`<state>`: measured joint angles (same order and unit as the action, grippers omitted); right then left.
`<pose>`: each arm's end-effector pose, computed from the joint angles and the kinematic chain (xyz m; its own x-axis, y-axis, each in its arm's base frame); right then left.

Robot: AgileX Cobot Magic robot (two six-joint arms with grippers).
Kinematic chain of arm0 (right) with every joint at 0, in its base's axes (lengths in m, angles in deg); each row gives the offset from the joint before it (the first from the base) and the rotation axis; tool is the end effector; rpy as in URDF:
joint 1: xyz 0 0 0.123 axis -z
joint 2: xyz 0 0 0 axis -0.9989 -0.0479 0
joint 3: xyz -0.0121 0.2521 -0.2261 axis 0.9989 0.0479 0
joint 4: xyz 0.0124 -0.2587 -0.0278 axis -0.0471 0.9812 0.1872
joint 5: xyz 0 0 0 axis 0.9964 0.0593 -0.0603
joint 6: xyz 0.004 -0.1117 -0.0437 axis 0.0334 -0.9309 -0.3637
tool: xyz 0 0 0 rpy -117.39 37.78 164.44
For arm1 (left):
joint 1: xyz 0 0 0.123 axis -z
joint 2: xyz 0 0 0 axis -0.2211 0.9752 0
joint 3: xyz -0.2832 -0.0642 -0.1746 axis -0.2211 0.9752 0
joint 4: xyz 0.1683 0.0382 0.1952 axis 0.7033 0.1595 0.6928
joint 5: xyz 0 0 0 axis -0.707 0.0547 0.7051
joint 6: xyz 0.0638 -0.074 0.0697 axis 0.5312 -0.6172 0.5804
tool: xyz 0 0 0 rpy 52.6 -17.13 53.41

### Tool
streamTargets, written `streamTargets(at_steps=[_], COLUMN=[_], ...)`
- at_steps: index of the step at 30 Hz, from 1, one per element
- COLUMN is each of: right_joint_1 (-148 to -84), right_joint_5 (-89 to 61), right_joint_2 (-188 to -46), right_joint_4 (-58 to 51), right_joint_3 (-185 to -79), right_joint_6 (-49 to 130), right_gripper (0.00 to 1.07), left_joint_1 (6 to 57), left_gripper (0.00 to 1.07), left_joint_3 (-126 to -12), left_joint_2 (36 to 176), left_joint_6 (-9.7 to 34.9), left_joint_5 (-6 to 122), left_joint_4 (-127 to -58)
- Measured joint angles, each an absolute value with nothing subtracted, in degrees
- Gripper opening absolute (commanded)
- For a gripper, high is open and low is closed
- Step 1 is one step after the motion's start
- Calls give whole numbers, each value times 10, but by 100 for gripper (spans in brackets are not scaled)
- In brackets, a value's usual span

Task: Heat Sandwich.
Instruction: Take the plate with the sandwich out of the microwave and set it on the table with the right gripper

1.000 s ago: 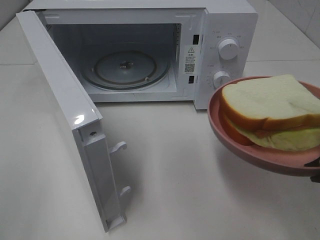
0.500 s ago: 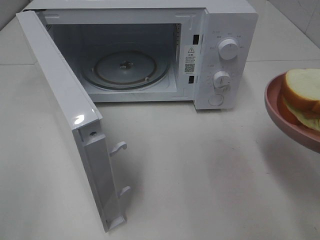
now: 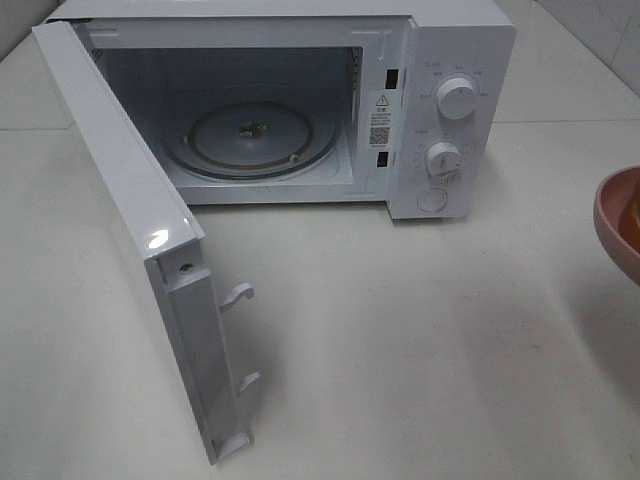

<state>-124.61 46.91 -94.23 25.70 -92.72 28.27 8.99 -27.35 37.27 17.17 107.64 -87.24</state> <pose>0.1059 0.0187 0.2567 -0.3722 -0.9192 -0.1283 -0.7528 0.3799 -0.5375 -0.0253 -0.0186 0.2703 -0.4327 0.0354 -0.9008 0.0892 0.9960 -0.0038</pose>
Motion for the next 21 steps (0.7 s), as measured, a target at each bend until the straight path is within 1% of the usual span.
streamTargets(at_steps=[10, 21], right_joint_1=[-1246, -1246], right_joint_5=[501, 497], right_joint_2=[-985, -1100], right_joint_4=[298, 345], right_joint_3=[-927, -927], right_joint_6=[401, 557], right_gripper=[0, 0], left_joint_1=[90, 90], left_gripper=[104, 104], left_joint_3=[-274, -274], left_joint_2=[373, 373], left_joint_6=[172, 172], left_joint_5=[1076, 1076], left_joint_4=[-872, -872])
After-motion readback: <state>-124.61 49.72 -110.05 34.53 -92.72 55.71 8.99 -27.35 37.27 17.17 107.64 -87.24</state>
